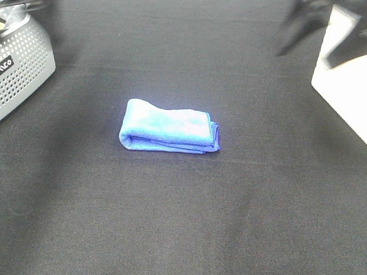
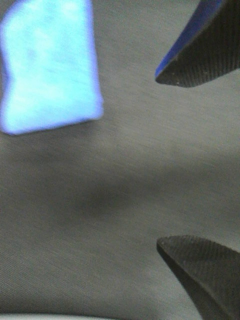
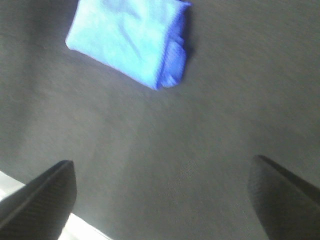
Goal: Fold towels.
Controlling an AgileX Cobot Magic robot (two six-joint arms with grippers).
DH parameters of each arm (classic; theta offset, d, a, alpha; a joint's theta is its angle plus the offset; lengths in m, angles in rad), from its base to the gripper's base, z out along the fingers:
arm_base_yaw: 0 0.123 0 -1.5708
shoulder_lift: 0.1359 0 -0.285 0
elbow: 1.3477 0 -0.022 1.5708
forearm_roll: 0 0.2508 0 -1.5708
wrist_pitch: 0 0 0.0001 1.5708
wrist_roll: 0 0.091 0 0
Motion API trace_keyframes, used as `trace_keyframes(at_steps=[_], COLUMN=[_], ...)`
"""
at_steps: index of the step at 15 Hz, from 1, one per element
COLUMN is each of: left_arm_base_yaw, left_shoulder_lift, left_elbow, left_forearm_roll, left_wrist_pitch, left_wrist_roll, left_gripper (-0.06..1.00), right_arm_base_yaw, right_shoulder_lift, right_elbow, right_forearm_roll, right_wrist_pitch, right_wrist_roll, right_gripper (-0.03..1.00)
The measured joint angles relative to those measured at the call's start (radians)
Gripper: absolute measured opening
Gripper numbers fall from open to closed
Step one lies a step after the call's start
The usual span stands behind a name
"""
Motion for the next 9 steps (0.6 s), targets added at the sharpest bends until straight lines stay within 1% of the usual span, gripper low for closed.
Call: trace_keyframes(at_steps=[2, 3, 4, 5, 6, 7, 9], left_arm_base_yaw=[0.000, 0.000, 0.000, 0.000, 0.000, 0.000, 0.000], left_shoulder_lift=[-0.164, -0.306, -0.409, -0.501, -0.602, -0.695, -0.897], left_elbow=[0.166, 0.300, 0.393, 0.473, 0.549, 0.630, 0.770], left_forearm_roll=[0.015, 0.015, 0.015, 0.016, 0.018, 0.019, 0.020], left_wrist_pitch=[-0.012, -0.046, -0.068, -0.083, -0.091, -0.104, -0.106], left_wrist_roll=[0.000, 0.000, 0.000, 0.000, 0.000, 0.000, 0.000], left_gripper=[0.77, 0.77, 0.77, 0.77, 0.77, 0.77, 0.77], right_arm_base_yaw=[0.000, 0.000, 0.000, 0.000, 0.000, 0.000, 0.000], right_shoulder_lift=[-0.145, -0.261, -0.340, -0.427, -0.470, -0.589, -0.753], right_elbow=[0.113, 0.235, 0.316, 0.410, 0.448, 0.590, 0.743], right_forearm_roll=[-0.032, -0.049, -0.061, -0.070, -0.074, -0.077, -0.087], right_wrist_pitch=[-0.009, -0.038, -0.061, -0.093, -0.110, -0.163, -0.198], right_wrist_roll=[0.019, 0.021, 0.021, 0.021, 0.021, 0.021, 0.021], right_gripper=[0.88, 0.88, 0.88, 0.88, 0.88, 0.88, 0.88])
